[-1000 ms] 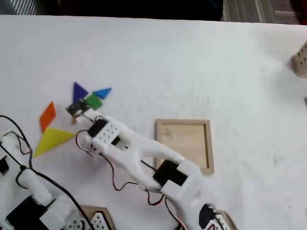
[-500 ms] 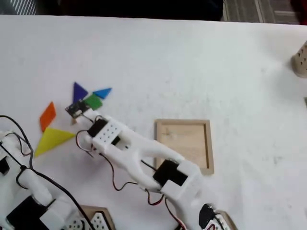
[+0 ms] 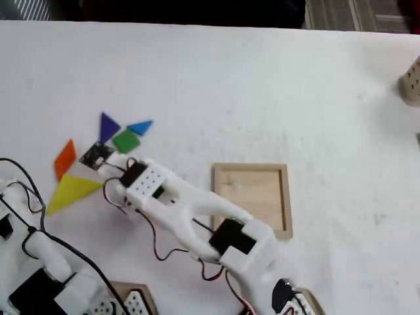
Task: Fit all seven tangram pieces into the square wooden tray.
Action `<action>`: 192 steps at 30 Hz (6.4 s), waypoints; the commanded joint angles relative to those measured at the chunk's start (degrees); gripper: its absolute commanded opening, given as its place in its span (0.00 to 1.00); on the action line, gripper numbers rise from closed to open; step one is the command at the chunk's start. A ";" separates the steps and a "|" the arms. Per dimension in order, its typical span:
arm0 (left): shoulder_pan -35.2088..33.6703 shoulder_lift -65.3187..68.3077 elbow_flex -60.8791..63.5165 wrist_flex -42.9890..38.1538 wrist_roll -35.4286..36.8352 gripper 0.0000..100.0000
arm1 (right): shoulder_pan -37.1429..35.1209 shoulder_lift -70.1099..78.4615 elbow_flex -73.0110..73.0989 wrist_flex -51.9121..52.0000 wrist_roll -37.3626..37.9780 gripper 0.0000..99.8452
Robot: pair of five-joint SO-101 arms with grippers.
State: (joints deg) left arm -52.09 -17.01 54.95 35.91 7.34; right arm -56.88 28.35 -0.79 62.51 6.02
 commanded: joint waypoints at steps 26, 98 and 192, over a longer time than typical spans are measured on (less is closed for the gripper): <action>0.66 -0.48 -0.18 -1.14 -0.44 0.02 | -0.57 1.54 -2.11 2.95 0.79 0.26; 0.75 -0.48 -0.18 -1.14 -0.44 0.02 | 13.23 -12.70 -1.67 19.12 2.46 0.12; 61.41 -53.41 12.22 28.92 -12.22 0.23 | 51.30 -65.27 39.47 26.68 16.70 0.31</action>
State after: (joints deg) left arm -0.66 -66.07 67.60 64.31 -5.76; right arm -14.33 -31.25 33.14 89.93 18.68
